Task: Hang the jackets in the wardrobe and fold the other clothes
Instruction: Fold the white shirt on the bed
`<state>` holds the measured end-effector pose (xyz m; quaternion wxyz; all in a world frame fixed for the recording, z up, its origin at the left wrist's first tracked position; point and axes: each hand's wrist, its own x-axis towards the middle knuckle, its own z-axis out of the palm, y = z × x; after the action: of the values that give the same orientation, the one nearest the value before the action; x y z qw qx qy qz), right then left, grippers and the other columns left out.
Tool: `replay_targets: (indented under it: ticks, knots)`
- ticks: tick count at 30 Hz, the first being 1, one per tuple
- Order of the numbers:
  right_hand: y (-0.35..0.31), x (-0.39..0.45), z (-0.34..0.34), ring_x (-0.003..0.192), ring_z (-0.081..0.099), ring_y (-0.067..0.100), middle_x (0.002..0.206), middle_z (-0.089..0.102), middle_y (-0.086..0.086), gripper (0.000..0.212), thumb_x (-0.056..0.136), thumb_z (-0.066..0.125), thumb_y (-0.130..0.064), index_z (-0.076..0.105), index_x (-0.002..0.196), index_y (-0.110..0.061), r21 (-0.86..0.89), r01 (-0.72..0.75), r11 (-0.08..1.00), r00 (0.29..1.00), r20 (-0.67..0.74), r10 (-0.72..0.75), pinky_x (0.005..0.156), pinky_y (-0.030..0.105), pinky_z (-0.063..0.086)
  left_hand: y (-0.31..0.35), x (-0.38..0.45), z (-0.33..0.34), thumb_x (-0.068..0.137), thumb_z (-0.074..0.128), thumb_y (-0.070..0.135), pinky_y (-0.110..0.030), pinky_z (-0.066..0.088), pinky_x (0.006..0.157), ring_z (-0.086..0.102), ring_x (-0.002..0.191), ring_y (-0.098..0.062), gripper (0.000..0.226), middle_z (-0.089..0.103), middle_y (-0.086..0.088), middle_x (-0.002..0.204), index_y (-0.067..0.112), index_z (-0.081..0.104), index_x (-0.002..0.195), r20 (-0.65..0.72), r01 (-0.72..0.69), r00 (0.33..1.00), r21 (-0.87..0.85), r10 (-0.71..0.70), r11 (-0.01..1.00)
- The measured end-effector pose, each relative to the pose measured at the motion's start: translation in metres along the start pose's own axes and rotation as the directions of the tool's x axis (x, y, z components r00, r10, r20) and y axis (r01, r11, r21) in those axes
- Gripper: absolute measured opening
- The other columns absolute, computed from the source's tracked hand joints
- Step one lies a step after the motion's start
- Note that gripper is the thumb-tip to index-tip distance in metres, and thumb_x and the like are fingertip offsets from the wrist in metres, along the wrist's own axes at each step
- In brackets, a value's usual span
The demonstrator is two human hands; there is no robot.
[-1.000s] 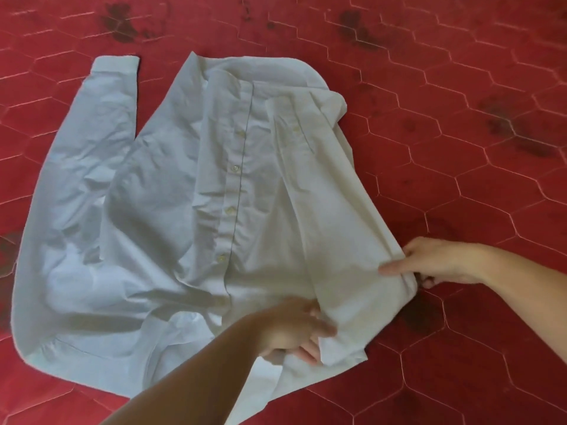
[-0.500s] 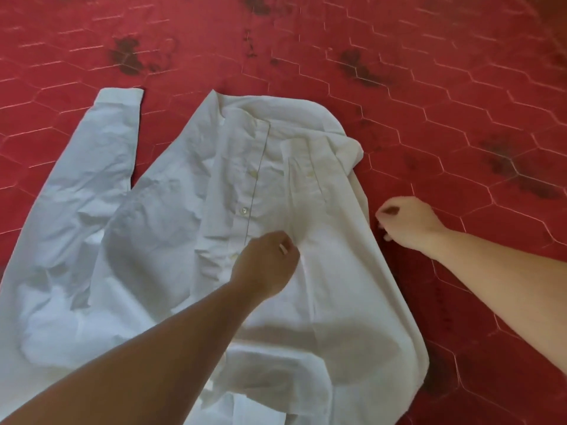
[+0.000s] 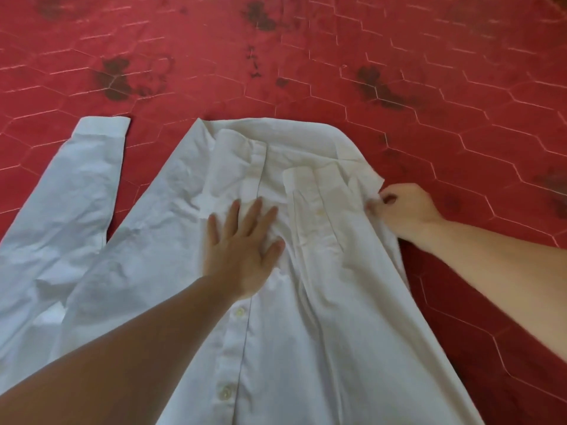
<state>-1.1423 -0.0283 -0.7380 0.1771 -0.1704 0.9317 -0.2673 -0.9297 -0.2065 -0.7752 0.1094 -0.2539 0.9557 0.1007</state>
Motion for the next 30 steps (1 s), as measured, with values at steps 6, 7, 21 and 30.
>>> replay_targets:
  ticks: [6, 7, 21, 30]
  knots:
    - [0.013, 0.034, -0.032, 0.066, 0.054, 0.019, 0.089, 0.065, 0.006, 0.021, 0.096, 0.054, -0.020, 0.070, 0.104, -0.009, -0.051, -0.136, 0.989, 0.953, -0.280, 0.116, 0.059, 0.025, 0.041, 0.001, 0.011, 0.001, 0.095, 0.008, 0.062, -0.051, -0.008, 0.120, -0.020, 0.149, -0.018, 0.062, -0.020, 0.014, 0.161, 0.046, -0.015, 0.150, -0.097, 0.015, 0.995, -0.039, -0.018, 0.999]
    - [0.008, 0.031, -0.032, 0.075, 0.057, 0.020, 0.099, 0.066, 0.006, 0.023, 0.093, 0.056, -0.020, 0.065, 0.112, -0.011, -0.086, -0.036, 0.996, 0.973, -0.230, 0.015, 0.067, 0.028, 0.045, 0.001, 0.012, 0.001, 0.094, 0.008, 0.062, -0.051, -0.007, 0.120, -0.019, 0.149, -0.019, 0.062, -0.019, 0.013, 0.161, 0.045, -0.015, 0.150, -0.105, 0.015, 0.994, -0.037, -0.019, 0.999]
    - [-0.070, 0.112, -0.048, 0.064, 0.049, 0.014, 0.073, 0.054, 0.000, 0.015, 0.089, 0.056, -0.025, 0.064, 0.079, -0.018, 0.400, -0.061, 0.915, 0.997, -0.014, 0.073, 0.056, 0.024, 0.040, 0.002, 0.021, 0.004, 0.090, -0.001, 0.063, -0.051, -0.001, 0.120, -0.011, 0.151, -0.020, 0.064, -0.013, 0.012, 0.163, 0.044, -0.012, 0.150, -0.161, 0.053, 0.985, -0.084, -0.066, 0.995]
    - [-0.037, 0.061, -0.028, 0.085, 0.067, 0.023, 0.094, 0.067, 0.006, 0.049, 0.086, 0.059, -0.060, 0.060, 0.098, -0.012, 0.248, -0.373, 0.894, 0.908, 0.298, 0.296, 0.065, 0.035, 0.056, 0.003, 0.025, 0.003, 0.093, 0.003, 0.062, -0.050, 0.000, 0.121, -0.007, 0.151, -0.021, 0.064, -0.008, 0.011, 0.163, 0.043, -0.007, 0.152, -0.155, 0.088, 0.983, -0.099, -0.103, 0.991]
